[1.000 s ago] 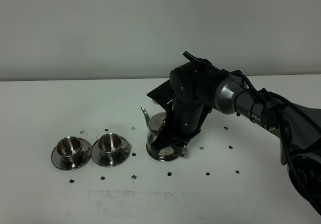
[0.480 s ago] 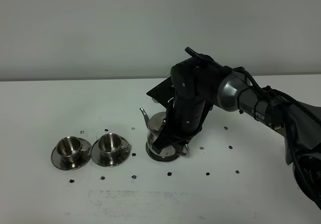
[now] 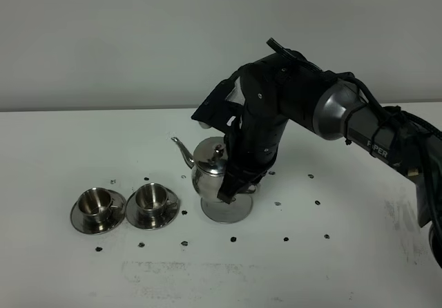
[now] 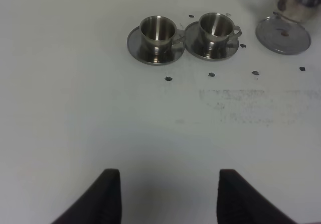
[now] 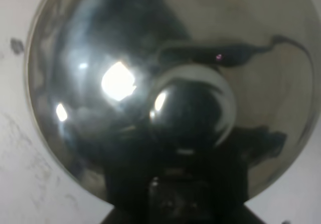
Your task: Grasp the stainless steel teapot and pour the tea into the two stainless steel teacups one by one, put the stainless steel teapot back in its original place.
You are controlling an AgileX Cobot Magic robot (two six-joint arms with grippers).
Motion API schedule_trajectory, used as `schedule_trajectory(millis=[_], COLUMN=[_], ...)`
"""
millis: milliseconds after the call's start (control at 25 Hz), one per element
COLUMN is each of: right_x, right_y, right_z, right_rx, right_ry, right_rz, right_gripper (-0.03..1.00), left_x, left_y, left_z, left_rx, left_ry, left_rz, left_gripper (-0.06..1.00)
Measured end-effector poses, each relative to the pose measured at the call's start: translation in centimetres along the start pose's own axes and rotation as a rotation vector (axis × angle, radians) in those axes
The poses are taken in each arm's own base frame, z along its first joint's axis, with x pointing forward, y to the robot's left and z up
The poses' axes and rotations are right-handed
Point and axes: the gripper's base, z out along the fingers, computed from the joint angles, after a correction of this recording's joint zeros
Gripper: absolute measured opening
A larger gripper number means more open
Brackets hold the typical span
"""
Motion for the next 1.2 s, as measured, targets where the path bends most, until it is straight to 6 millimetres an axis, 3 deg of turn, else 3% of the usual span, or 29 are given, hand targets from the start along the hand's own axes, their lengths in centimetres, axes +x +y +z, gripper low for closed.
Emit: schedule_trajectory(millis=[280,800,1000,1200], right_x=[-0.9,-1.7,-3.0,-4.1], right_y=[1.1,0.4,-0.5,-0.7], right_z=[0.0,-0.9,-2.9,-3.0], right_rx=[0.015,0.099,0.177,0.187], right_ry=[-0.035,-0.07,-0.11,-0.115], right_rz=[-0.267,-0.644,-0.677,-0.682], right_gripper=[0.21,0.21,0.21,0.21], left_x=[0.0,0.0,0.0,0.0], left_y=[0.0,0.0,0.0,0.0], left_z=[0.0,0.0,0.0,0.0], left_rx=[0.0,0.0,0.0,0.0], left_ry=[0.0,0.0,0.0,0.0], left_rz=[0.0,0.0,0.0,0.0], left_gripper=[0.49,0.49,0.49,0.49])
